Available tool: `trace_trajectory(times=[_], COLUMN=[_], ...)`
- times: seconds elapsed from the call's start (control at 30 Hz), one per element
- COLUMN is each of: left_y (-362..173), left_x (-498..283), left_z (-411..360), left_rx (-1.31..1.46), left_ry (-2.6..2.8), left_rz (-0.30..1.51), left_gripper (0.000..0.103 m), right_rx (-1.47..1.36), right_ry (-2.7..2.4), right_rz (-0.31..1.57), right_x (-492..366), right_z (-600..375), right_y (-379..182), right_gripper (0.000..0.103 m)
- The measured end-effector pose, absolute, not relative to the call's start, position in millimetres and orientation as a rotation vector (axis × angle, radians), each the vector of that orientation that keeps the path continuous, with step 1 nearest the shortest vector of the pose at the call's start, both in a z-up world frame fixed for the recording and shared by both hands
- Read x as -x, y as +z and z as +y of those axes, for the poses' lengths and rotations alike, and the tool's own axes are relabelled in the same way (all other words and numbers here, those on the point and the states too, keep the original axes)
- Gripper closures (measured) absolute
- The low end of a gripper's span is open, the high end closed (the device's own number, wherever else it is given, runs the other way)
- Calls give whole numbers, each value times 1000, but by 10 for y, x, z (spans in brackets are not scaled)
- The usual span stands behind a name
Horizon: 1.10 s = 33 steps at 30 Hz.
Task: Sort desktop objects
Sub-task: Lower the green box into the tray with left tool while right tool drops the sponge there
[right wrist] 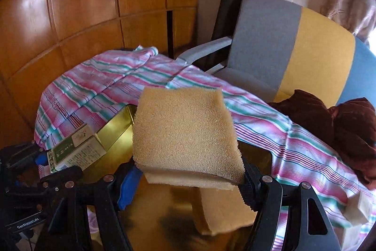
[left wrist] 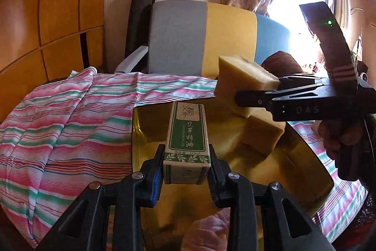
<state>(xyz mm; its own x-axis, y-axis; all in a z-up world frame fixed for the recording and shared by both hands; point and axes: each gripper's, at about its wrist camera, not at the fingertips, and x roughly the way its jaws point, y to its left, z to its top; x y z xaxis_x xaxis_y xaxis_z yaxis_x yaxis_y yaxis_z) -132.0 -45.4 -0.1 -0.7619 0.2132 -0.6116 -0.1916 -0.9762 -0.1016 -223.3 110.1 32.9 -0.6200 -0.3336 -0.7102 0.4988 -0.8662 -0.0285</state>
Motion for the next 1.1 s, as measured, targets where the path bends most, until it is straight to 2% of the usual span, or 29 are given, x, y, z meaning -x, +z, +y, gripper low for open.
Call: trace_trajectory(times=[0.47,0.67,0.8,1.1], left_y=[-224,-274,-212,-83], left_x=[1977,1996,1910,1705], left_z=[-498,-456,-458,-462], left_rx=[1188,1247,1215,1166], left_ry=[2722,2696,2708,2720], left_rz=[50,111,125,79], left_gripper=[71,71,71,71], right_rx=[-1133,-1165,-1125,-1037], right_ry=[-2353,-2340,-2334,-2406], right_rz=[520,475,355,142], right_x=[2622,2699,2640,2387], right_z=[822,895,1004,1413], right_y=[-178,-229,-100,215], right_gripper=[29,22,17,16])
